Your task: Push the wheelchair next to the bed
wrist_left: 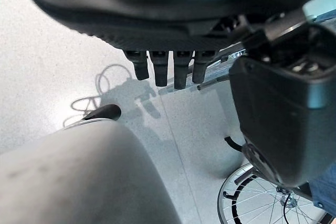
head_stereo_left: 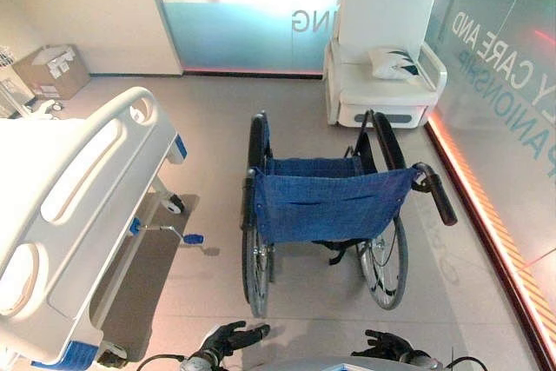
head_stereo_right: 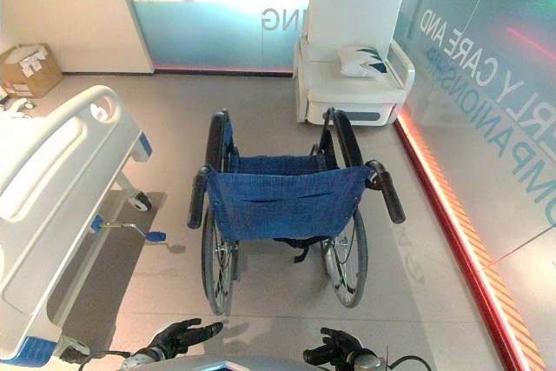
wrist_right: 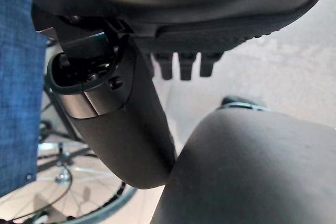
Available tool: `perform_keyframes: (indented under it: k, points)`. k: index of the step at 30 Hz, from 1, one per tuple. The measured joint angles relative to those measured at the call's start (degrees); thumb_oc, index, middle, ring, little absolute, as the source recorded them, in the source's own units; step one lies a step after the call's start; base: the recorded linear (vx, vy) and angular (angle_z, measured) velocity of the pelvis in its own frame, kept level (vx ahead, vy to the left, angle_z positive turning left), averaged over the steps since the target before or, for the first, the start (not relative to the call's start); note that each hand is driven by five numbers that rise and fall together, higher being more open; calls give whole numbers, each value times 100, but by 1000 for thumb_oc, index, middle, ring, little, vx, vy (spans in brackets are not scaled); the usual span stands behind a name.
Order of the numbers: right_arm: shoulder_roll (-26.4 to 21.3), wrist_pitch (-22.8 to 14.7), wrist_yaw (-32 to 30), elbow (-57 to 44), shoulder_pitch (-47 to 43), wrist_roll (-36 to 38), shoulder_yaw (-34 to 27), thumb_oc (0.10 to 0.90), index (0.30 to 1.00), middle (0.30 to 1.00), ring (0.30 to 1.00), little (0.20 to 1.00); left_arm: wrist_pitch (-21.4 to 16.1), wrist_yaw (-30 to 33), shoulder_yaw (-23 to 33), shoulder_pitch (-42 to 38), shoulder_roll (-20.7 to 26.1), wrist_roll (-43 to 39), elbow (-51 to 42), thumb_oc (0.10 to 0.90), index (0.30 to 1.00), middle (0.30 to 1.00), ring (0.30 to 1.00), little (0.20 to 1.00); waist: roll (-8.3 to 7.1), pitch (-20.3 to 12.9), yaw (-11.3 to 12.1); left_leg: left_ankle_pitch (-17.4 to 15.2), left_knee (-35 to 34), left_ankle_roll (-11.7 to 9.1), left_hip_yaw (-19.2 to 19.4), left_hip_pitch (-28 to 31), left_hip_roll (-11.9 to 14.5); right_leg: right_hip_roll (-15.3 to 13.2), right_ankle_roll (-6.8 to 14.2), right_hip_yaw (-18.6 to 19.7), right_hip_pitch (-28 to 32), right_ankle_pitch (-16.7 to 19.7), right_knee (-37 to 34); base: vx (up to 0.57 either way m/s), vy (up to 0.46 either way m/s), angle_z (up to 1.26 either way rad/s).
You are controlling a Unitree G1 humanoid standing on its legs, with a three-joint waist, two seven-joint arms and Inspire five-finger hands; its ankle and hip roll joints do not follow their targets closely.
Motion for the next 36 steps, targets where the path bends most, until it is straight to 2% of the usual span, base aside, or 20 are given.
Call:
perform_keyframes:
  k: [6,14,22,24,27,28,29,31,36]
  points:
    - [-2,2,0,7,8,-4,-3,800,900,900,900,900,18,-30,-11,12,-7,-14,0,800,900,900,900,900,16,-44,-11,0,0,0,2,2,2,1,0,3,-1,0,1,0,0,0]
    - [2,6,-28,72,10,35,-44,800,900,900,900,900,282,17,215,90,-49,-336,11,800,900,900,900,900,16,-45,-10,0,0,0,3,2,1,0,0,3,-1,0,-2,0,0,0]
    - [-145,124,-282,294,22,231,-710,800,900,900,900,900,337,279,680,135,32,-453,59,800,900,900,900,900,15,-43,-17,-1,-1,0,35,7,4,-2,1,23,-11,0,7,0,0,0]
    - [-388,246,-305,314,20,227,-779,800,900,900,900,900,448,343,877,100,181,-458,58,800,900,900,900,900,16,-43,-16,-1,-1,0,40,8,7,-5,2,19,-10,0,6,0,0,0]
    - [-1023,480,-429,461,-14,205,-1148,800,900,900,900,900,657,559,1330,-47,590,-673,233,800,900,900,900,900,13,-43,-15,-1,-2,0,48,10,7,-7,7,17,-6,4,1,0,0,0]
    - [-1353,593,-463,599,-114,139,-1263,800,900,900,900,900,748,618,1537,-139,822,-741,330,800,900,900,900,900,7,-41,-13,-1,-2,0,46,11,4,-7,13,10,3,8,-10,0,0,0]
    - [-1527,649,-495,659,-157,57,-1339,800,900,900,900,900,758,678,1581,-185,951,-779,384,800,900,900,900,900,7,-40,-15,-1,-2,0,47,11,4,-6,16,11,3,10,-12,0,0,0]
    - [-2178,811,-657,826,-362,-10,-1430,800,900,900,900,900,848,772,1688,-384,1409,-961,464,800,900,900,900,900,1,-35,-17,0,-1,0,47,17,0,-1,12,12,13,29,-23,0,0,0]
    - [-3138,944,-884,850,-1034,4,-1597,800,900,900,900,900,926,768,1272,-1091,1998,-988,485,800,900,900,900,900,1,-35,-22,2,-3,-2,84,12,1,3,15,34,-6,60,-25,-2,20,-2]
